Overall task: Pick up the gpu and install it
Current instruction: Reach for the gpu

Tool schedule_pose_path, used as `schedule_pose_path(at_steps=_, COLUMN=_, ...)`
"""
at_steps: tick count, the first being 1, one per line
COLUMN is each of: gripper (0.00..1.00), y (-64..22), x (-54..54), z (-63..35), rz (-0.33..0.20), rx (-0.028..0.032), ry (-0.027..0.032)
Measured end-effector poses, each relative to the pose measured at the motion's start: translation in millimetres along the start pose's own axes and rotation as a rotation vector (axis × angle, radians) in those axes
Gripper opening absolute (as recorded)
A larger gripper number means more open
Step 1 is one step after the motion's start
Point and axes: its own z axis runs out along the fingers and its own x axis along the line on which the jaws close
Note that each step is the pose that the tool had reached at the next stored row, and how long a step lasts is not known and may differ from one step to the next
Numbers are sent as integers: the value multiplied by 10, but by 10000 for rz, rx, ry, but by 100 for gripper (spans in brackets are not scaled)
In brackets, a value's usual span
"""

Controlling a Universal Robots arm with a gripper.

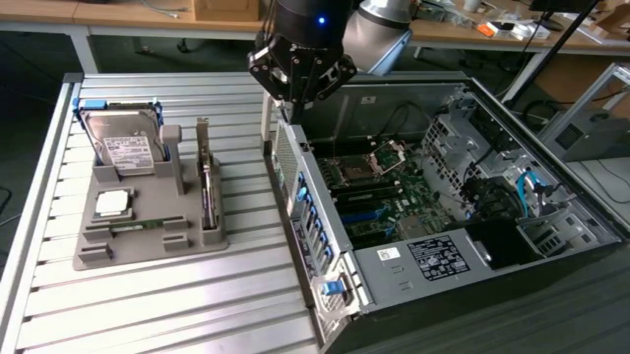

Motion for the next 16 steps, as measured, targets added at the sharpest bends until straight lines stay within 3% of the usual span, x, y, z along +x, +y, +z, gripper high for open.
schedule_pose_path(at_steps=16, gripper=11, y=-15, x=191, z=-5, rz=-1, rx=-1, ry=0)
